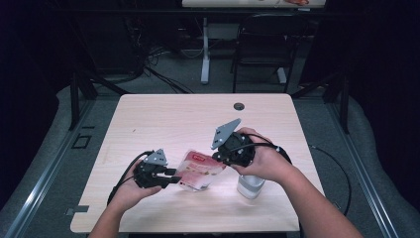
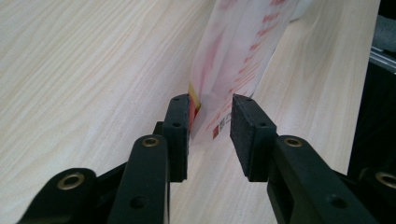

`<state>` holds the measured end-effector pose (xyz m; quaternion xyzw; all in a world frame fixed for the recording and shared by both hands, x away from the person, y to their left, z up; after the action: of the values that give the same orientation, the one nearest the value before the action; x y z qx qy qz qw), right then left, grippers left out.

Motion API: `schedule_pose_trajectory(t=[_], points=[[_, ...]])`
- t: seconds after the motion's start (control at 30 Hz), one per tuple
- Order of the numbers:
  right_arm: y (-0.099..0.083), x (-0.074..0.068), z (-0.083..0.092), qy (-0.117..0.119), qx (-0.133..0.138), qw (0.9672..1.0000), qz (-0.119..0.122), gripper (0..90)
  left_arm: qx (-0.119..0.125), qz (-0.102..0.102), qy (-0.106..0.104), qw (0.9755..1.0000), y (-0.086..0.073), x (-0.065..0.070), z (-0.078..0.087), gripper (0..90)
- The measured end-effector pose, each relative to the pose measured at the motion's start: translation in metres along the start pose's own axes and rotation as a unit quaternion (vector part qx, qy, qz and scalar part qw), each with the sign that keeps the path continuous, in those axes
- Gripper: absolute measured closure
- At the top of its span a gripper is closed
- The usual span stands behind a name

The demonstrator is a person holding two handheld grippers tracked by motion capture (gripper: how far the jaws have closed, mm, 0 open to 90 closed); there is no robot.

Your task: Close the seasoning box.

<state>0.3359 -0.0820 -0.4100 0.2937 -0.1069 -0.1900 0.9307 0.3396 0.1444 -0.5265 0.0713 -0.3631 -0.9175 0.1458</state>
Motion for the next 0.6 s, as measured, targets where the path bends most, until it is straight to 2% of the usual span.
schedule_pose_trajectory(t=[0.3, 0.6], points=[[0.003, -0.006, -0.008, 0.026, 0.010, 0.9996, -0.009, 84.4, 0.011, -0.003, 0.003, 0.9999, 0.002, 0.002, 0.002, 59.2], [0.005, -0.009, -0.014, 0.034, 0.011, 0.9993, -0.011, 78.5, 0.010, -0.003, 0.004, 0.9999, 0.002, 0.001, 0.004, 57.0]])
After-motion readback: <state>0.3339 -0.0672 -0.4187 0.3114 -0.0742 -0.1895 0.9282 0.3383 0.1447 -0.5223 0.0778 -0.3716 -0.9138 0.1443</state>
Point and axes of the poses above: each handheld gripper's, and its own axes: z roughly backward along the jaws, y roughly out of its top, x roughly to its right, the point moved 4 cm from there along -z, roughly forward along the jaws, and after that the axes turned 10 degrees about -z, right-handed, at the moved point
